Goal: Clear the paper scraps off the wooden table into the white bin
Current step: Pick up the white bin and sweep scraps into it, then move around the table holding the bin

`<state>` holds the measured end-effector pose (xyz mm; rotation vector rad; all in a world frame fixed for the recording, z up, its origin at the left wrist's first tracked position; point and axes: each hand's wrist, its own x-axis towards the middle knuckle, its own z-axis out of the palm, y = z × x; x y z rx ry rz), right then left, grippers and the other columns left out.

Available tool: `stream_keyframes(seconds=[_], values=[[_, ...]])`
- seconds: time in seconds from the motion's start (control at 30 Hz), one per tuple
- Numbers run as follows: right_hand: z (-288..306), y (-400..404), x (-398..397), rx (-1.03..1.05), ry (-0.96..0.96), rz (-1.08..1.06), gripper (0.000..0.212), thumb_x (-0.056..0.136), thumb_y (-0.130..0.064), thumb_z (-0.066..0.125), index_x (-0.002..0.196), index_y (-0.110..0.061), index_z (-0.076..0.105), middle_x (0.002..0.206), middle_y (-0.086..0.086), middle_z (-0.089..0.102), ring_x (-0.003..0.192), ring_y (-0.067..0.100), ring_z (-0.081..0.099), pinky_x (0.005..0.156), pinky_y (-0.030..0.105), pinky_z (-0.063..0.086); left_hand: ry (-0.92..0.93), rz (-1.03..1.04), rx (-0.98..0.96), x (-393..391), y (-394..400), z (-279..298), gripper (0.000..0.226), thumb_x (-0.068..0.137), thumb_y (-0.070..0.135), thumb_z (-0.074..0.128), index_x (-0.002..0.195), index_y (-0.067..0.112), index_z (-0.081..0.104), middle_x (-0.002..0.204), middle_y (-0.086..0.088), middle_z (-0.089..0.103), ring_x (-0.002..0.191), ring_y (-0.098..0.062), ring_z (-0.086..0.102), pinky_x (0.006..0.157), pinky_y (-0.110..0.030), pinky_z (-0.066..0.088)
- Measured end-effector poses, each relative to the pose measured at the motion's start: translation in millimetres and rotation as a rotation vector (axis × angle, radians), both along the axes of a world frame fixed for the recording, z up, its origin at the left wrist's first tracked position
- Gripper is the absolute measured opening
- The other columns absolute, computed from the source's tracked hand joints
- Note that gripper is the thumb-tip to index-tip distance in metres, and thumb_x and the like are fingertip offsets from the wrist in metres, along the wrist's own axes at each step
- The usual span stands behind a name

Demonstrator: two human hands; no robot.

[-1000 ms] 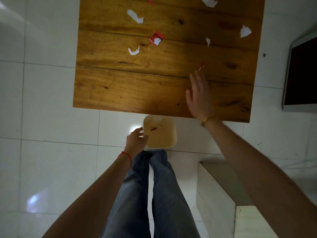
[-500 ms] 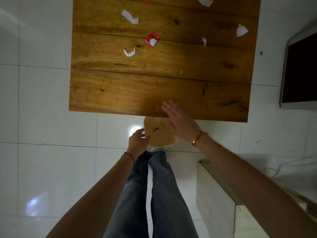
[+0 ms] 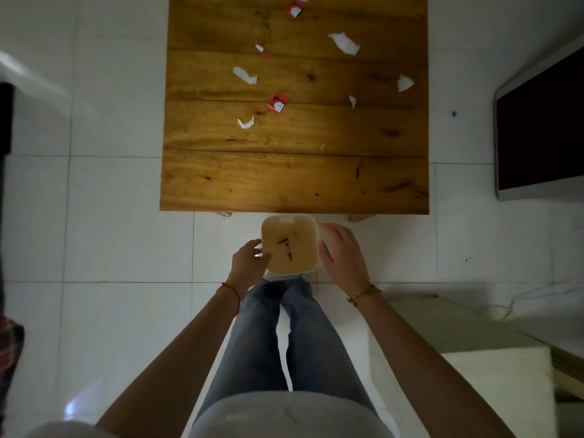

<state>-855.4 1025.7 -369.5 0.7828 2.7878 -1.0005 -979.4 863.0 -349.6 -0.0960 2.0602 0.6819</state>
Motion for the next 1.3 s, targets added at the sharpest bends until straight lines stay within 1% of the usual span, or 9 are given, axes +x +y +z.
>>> stream_keyframes(seconds=[0.1, 0.2, 0.33, 0.4, 0.6, 0.83, 0.97, 1.13, 1.3], values=[[31, -5, 13, -0.018, -0.01, -0.09, 0.036, 0.095, -0.019, 0.05, 0.129, -0.008, 0.05, 0.129, 0.011, 0.054, 0.122, 0.023, 0.046, 0.102, 0.031, 0.04, 0.047, -0.075, 0.016, -4, -5, 37, 0.045, 0.089, 0.019, 0.051, 0.134, 0.01, 0.048, 0.128, -0.012, 0.062, 0.115, -0.027, 0.059, 0.098, -0.038, 0.046], [62, -13, 23, -0.022, 0.02, -0.177, 0.034, 0.096, -0.018, 0.049, 0.128, -0.007, 0.051, 0.128, 0.011, 0.056, 0.12, 0.022, 0.049, 0.098, 0.025, 0.036, 0.098, -0.159, 0.024, -8, -11, 70, 0.046, 0.091, 0.02, 0.048, 0.136, 0.01, 0.046, 0.129, -0.012, 0.061, 0.117, -0.027, 0.057, 0.099, -0.036, 0.044], [101, -27, 37, -0.005, 0.078, -0.272, 0.031, 0.095, -0.018, 0.05, 0.124, -0.009, 0.054, 0.122, 0.01, 0.059, 0.114, 0.021, 0.052, 0.096, 0.03, 0.043, 0.142, -0.272, 0.049, -11, -15, 105, 0.043, 0.093, 0.021, 0.046, 0.134, 0.008, 0.047, 0.128, -0.013, 0.061, 0.115, -0.029, 0.057, 0.097, -0.036, 0.044], [115, -33, 44, 0.01, 0.095, -0.34, 0.031, 0.095, -0.018, 0.051, 0.124, -0.009, 0.055, 0.122, 0.01, 0.06, 0.113, 0.023, 0.052, 0.094, 0.028, 0.042, 0.158, -0.32, 0.072, -14, -14, 119, 0.042, 0.092, 0.019, 0.047, 0.132, 0.007, 0.049, 0.126, -0.014, 0.062, 0.114, -0.03, 0.058, 0.096, -0.036, 0.044], [142, -45, 64, 0.053, 0.103, -0.511, 0.033, 0.096, -0.024, 0.05, 0.127, -0.012, 0.052, 0.124, 0.009, 0.059, 0.115, 0.022, 0.052, 0.095, 0.027, 0.039, 0.194, -0.482, 0.181, -16, 0, 147, 0.039, 0.091, 0.019, 0.05, 0.128, 0.007, 0.052, 0.125, -0.012, 0.061, 0.101, -0.025, 0.058, 0.086, -0.034, 0.045], [155, -39, 93, 0.072, 0.096, -0.702, 0.033, 0.096, -0.025, 0.05, 0.127, -0.014, 0.052, 0.126, 0.008, 0.058, 0.117, 0.023, 0.049, 0.097, 0.025, 0.034, 0.16, -0.612, 0.183, -4, 37, 162, 0.032, 0.09, 0.021, 0.051, 0.118, 0.007, 0.059, 0.111, -0.015, 0.066, 0.101, -0.031, 0.061, 0.089, -0.04, 0.048], [159, -24, 113, 0.054, 0.073, -0.816, 0.037, 0.097, -0.03, 0.047, 0.131, -0.015, 0.052, 0.131, 0.007, 0.056, 0.122, 0.021, 0.047, 0.103, 0.031, 0.037, 0.146, -0.68, 0.209, 9, 67, 169, 0.031, 0.09, 0.021, 0.05, 0.116, 0.008, 0.061, 0.11, -0.013, 0.066, 0.103, -0.031, 0.061, 0.091, -0.041, 0.049], [162, 18, 142, 0.027, 0.087, -0.921, 0.037, 0.097, -0.027, 0.047, 0.131, -0.015, 0.051, 0.134, 0.007, 0.054, 0.126, 0.022, 0.044, 0.107, 0.037, 0.037, 0.146, -0.755, 0.222, 34, 127, 173, 0.029, 0.09, 0.02, 0.049, 0.113, 0.007, 0.062, 0.108, -0.013, 0.065, 0.101, -0.032, 0.061, 0.09, -0.042, 0.05], [168, 97, 180, 0.04, 0.084, -0.887, 0.036, 0.097, -0.025, 0.048, 0.131, -0.013, 0.051, 0.133, 0.007, 0.054, 0.126, 0.024, 0.044, 0.108, 0.037, 0.037, 0.143, -0.731, 0.237, 71, 201, 172, 0.029, 0.089, 0.018, 0.048, 0.112, 0.005, 0.061, 0.107, -0.018, 0.065, 0.101, -0.036, 0.06, 0.089, -0.044, 0.051]])
